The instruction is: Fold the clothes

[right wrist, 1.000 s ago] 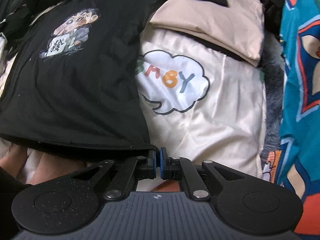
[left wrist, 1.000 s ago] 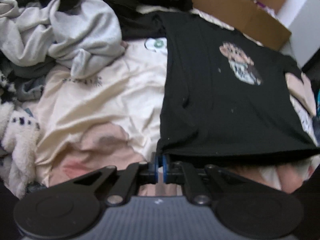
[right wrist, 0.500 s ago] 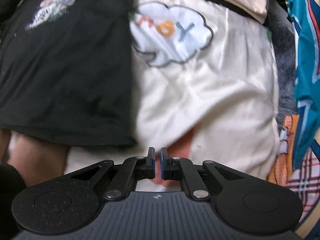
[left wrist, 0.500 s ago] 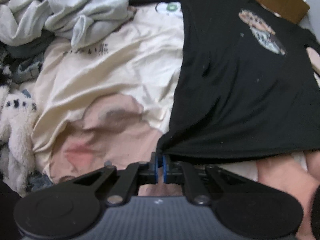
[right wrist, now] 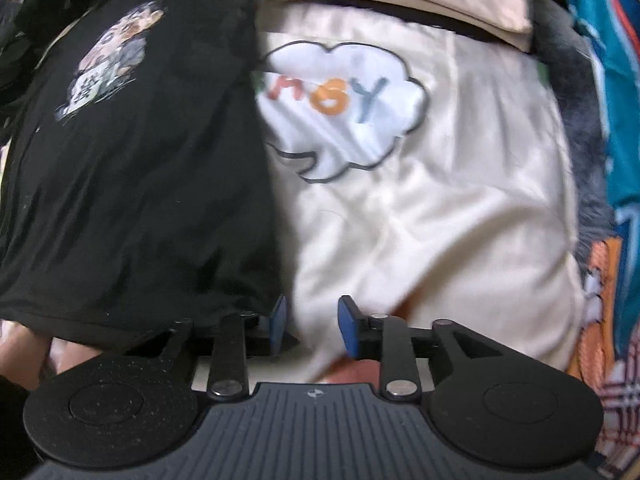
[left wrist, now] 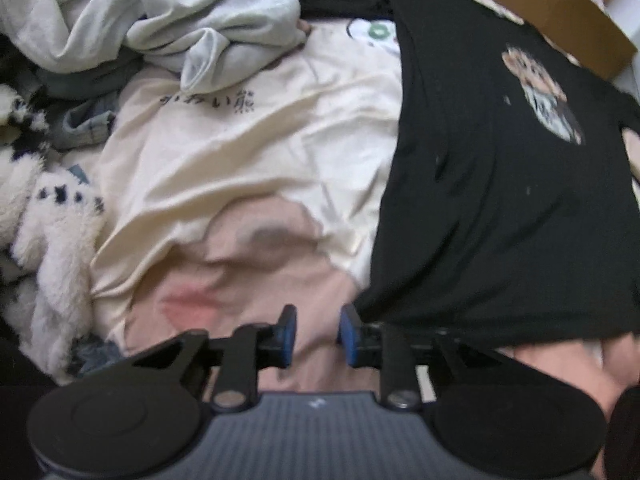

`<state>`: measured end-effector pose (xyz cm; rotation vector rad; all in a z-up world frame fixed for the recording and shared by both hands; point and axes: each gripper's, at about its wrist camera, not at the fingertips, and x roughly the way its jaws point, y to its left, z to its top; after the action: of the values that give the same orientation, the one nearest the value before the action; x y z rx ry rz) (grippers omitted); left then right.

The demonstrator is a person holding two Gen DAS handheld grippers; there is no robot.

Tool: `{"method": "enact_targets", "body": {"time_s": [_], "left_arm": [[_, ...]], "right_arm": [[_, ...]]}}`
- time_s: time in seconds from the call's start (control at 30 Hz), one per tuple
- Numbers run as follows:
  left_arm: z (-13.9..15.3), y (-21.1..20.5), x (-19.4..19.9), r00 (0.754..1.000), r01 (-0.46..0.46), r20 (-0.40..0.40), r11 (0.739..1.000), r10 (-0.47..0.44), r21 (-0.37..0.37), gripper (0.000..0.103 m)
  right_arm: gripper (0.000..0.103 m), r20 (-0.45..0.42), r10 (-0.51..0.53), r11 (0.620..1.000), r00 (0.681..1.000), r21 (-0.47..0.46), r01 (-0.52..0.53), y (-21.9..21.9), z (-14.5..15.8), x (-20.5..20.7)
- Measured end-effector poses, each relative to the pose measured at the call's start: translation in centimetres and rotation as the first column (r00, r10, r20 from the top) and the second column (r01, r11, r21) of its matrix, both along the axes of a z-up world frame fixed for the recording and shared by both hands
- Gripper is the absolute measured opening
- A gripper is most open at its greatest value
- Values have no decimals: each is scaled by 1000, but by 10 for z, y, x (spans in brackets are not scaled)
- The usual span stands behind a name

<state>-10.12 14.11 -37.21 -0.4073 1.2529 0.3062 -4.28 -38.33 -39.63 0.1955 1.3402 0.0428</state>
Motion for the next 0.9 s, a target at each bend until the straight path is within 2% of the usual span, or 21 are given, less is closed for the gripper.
{"method": "enact_targets", "body": {"time_s": [0.13,0.3,0.4,0.47,0.5,0.53,0.57,0.6,0.73,0.9], "left_arm": [[-16,-7,14,1000,-7,5,999,7,-34,29],[-35,-17,21,1000,6,-17,999,-7,-37,31],[-44,-21,22,999,9,-35,999,-10,-38,31],[-44,-23,20,999,12,-38,999,-14,-50,28],[-44,-25,19,999,14,-38,998,-16,-57,27],[-43,-26,18,999,18,-39,998,-20,-63,23],[-43,-26,16,999,23,-42,997,-25,-69,14],[-42,-26,15,999,24,-45,996,-28,-81,5],[-23,-26,9,999,47,-15,995,-48,-87,3],[13,-19,2,998,43,53,993,-37,-109,3]], "right_arm": [[36,-15,7,1000,1000,-1,-7,1,-9,10],[36,-50,30,1000,998,10,-30,5,-23,13],[36,-58,67,998,996,-17,-68,13,-27,12],[31,-70,67,998,995,-5,-68,16,-26,11],[20,-75,74,997,994,2,-75,18,-25,9],[14,-81,84,996,993,9,-84,20,-24,8],[2,-85,93,996,992,13,-93,21,-24,6],[1,-84,100,995,991,11,-100,22,-23,5],[0,-80,109,994,991,-9,-111,20,-12,3],[0,-58,98,994,993,-35,-101,5,22,-3]]}}
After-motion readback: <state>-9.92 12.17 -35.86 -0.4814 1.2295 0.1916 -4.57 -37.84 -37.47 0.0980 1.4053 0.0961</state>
